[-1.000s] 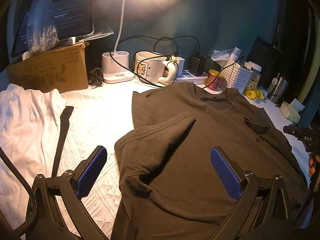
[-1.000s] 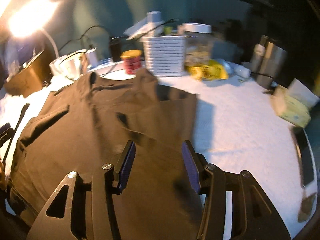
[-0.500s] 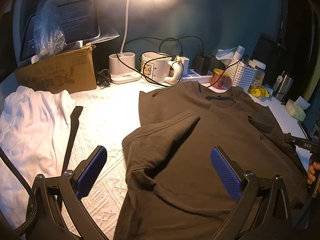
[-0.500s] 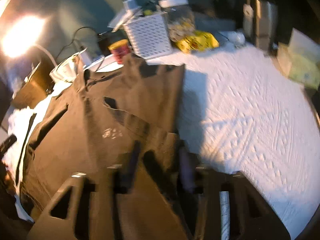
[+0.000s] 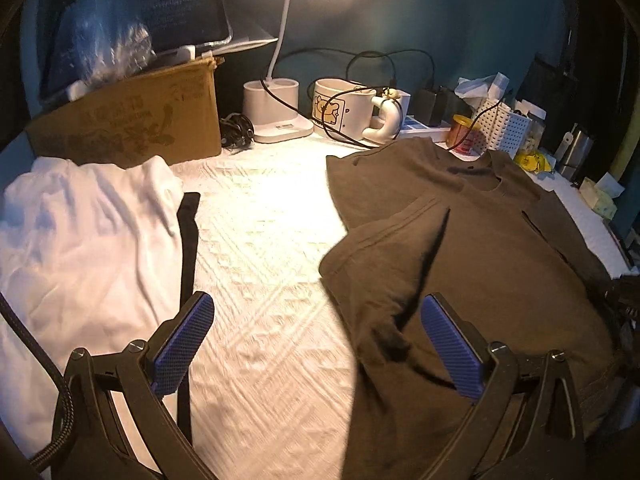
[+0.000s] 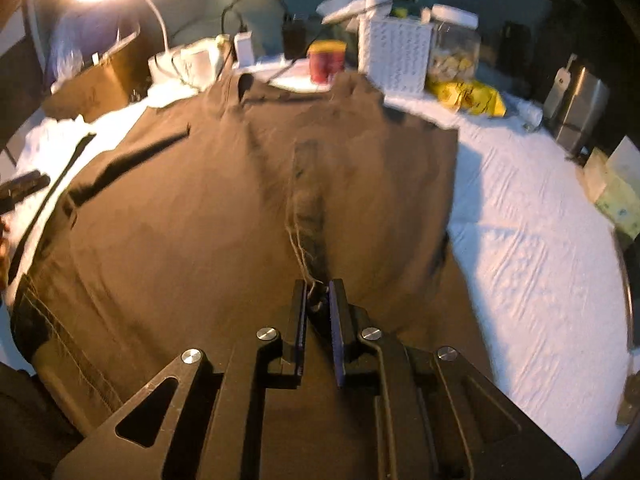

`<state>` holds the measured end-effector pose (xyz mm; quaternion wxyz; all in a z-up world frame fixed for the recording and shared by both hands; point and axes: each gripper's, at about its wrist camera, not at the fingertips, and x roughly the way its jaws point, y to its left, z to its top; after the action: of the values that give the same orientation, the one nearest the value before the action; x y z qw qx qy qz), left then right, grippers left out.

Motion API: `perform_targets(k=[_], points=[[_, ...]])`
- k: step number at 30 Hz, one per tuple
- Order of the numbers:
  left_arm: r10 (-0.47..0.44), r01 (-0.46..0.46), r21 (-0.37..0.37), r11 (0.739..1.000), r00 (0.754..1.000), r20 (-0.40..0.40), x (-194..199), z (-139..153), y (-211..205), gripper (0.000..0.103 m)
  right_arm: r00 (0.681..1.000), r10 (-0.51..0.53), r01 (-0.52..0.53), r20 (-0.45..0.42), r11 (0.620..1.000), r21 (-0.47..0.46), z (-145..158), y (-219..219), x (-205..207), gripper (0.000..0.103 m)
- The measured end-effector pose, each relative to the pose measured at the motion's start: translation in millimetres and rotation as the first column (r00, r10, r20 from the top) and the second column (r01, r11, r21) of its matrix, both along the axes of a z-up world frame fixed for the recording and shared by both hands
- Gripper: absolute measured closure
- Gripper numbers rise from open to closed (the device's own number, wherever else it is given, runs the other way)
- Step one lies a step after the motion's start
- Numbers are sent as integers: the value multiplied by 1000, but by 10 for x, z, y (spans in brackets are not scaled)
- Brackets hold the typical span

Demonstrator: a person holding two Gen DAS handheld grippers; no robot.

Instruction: Fold small clothes

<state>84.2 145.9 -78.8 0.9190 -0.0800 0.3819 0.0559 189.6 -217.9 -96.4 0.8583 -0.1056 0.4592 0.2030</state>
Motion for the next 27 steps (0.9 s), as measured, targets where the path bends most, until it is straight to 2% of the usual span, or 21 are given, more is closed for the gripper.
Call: perform_targets(k=[2,3,4,5,6,7,9,11,13,15,16,19,20,23,27], points=[[-33,33,-45,998,999,-6,103,-53,103,1,1000,-11,11,-19,1000,-29,-62,82,-56,90],[-51,50,-71,996,999,-13,164,-81,138,1,1000,-20,19,-17,999,-48,-73,120,-83,85],[-74,72,-100,992,997,-18,226,-117,167,1,1000,-24,23,-16,998,-52,-71,139,-117,74],[-93,89,-122,988,995,-24,276,-145,174,1,999,-26,25,-23,999,-47,-60,160,-145,67],[-111,106,-150,983,993,-29,336,-183,188,3,999,-28,26,-26,999,-41,-45,175,-168,55],[-130,123,-175,977,991,-31,388,-218,192,5,999,-31,30,-20,999,-41,-14,200,-201,50],[-157,144,-212,967,987,-46,465,-275,191,15,999,-37,37,-7,998,-49,38,226,-246,50],[-172,157,-231,960,984,-48,528,-318,186,18,999,-54,54,6,997,-49,103,229,-273,50],[-197,181,-243,953,979,-43,554,-309,166,29,997,-71,72,16,997,-42,158,216,-284,50],[-230,211,-257,943,972,-44,569,-299,135,53,995,-91,92,31,995,-38,211,189,-283,50],[-241,222,-260,940,969,-46,572,-304,127,58,994,-100,101,36,994,-33,234,172,-283,50],[-255,236,-252,939,966,-45,560,-295,74,82,992,-121,121,44,993,-14,278,117,-275,50],[-250,232,-249,940,967,-40,545,-276,61,87,991,-125,125,47,992,-9,284,100,-272,50],[-230,224,-216,950,973,-3,486,-163,39,91,989,-140,141,53,990,-11,285,48,-261,50],[-234,237,-200,951,971,36,438,-5,-61,93,987,-153,153,56,988,9,276,-52,-254,50]])
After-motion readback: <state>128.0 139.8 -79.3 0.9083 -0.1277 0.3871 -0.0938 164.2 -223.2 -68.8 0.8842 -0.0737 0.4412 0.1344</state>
